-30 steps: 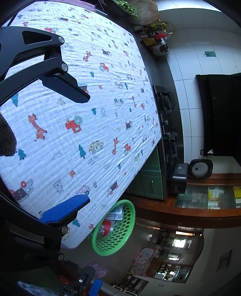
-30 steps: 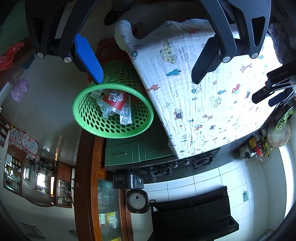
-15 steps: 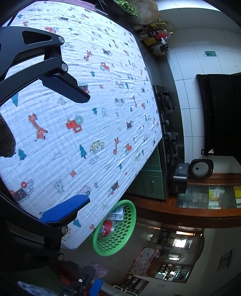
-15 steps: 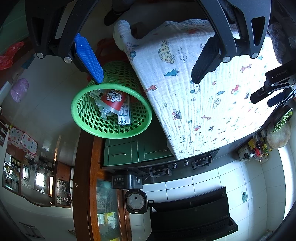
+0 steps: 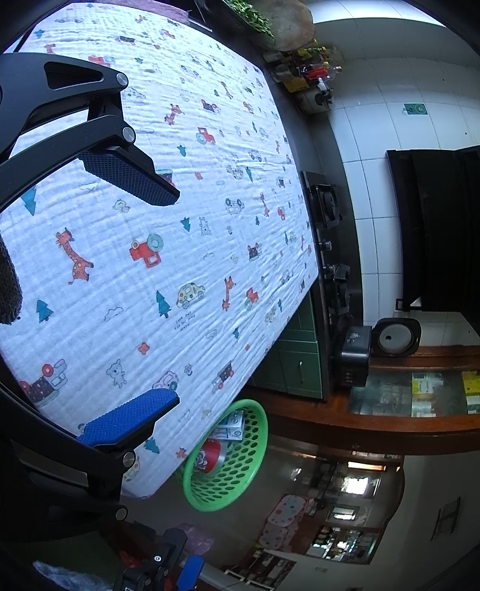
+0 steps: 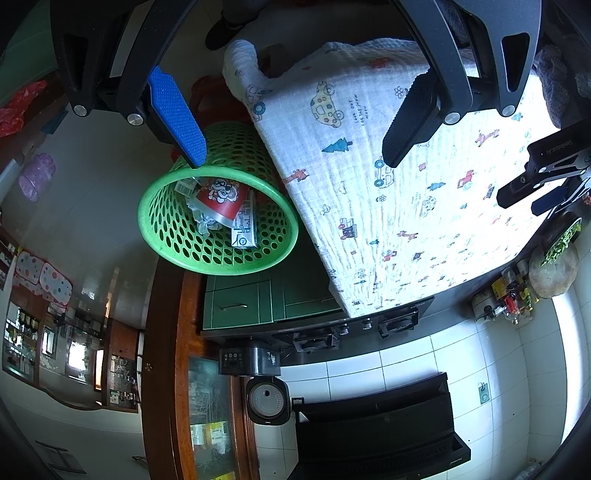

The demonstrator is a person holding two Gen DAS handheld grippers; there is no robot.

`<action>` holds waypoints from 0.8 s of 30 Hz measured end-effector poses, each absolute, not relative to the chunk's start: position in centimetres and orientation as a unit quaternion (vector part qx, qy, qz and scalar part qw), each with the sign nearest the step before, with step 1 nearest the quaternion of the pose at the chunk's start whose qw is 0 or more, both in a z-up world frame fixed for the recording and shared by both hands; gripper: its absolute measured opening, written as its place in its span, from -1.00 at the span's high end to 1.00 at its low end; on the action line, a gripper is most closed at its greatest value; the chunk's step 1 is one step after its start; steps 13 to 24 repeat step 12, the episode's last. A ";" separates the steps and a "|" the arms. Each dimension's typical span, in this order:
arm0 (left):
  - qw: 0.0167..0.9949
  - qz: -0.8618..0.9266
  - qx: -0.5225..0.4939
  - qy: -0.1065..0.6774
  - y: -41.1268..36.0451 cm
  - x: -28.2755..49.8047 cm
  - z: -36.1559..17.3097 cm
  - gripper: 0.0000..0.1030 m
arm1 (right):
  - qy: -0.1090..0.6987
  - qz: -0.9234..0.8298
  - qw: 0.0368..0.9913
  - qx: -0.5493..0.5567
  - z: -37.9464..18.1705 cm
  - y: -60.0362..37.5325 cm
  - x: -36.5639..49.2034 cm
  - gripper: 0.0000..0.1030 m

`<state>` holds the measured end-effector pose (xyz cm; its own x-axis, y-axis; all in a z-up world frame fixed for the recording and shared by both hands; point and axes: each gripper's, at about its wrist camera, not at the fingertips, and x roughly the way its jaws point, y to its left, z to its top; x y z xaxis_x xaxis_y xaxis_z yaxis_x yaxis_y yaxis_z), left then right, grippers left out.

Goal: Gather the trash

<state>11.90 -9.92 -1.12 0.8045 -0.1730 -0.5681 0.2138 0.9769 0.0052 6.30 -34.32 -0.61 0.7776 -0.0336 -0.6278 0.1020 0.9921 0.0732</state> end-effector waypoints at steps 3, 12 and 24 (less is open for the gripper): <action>0.949 -0.100 0.032 0.296 -9.7 11.9 -1.1 -0.90 | 0.331 -0.035 0.942 0.051 -0.7 -34.2 6.3 -0.81; 0.949 -0.095 0.026 0.300 -9.3 12.0 -1.1 -0.90 | 0.330 -0.031 0.942 0.052 -0.7 -34.1 6.4 -0.81; 0.949 -0.095 0.026 0.300 -9.3 12.0 -1.1 -0.90 | 0.330 -0.031 0.942 0.052 -0.7 -34.1 6.4 -0.81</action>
